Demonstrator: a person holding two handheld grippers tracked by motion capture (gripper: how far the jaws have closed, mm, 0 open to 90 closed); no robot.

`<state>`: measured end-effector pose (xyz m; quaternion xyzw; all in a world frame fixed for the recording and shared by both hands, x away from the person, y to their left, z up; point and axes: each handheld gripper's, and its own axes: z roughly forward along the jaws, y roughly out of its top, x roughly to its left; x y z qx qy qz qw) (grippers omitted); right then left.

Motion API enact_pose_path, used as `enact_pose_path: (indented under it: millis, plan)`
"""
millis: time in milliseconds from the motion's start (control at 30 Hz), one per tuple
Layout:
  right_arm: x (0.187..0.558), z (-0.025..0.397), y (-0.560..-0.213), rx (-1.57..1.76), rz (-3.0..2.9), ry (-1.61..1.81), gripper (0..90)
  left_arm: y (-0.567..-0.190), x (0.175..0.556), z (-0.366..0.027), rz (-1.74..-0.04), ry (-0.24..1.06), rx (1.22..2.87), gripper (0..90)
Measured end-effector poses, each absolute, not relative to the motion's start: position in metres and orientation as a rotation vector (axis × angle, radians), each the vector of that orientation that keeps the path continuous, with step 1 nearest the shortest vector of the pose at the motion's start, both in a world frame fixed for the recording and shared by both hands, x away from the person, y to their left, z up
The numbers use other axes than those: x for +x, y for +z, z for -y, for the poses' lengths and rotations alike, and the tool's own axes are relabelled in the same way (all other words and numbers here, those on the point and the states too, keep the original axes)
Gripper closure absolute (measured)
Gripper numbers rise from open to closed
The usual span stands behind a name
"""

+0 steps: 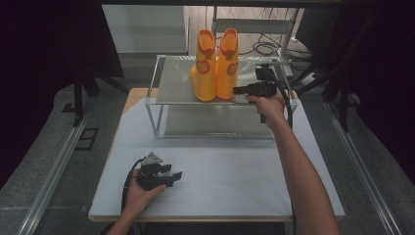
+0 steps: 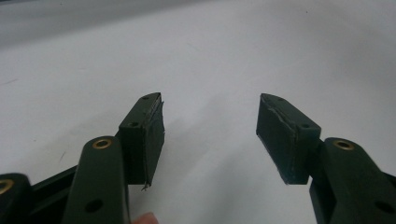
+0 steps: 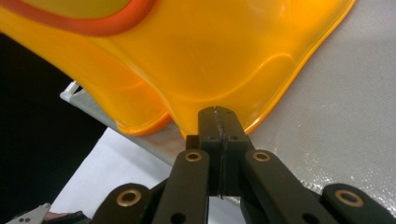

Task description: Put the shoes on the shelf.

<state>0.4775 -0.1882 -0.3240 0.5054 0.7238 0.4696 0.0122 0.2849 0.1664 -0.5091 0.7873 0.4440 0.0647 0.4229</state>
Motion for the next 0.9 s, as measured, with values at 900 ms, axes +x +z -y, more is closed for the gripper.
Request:
enact_pose_path:
  millis: [900]
  plan:
    - [0.398,0.248,-0.349,1.411,-2.180,1.699,89.5,-0.509,0.285,-0.166,-1.124,0.159,1.961,41.3]
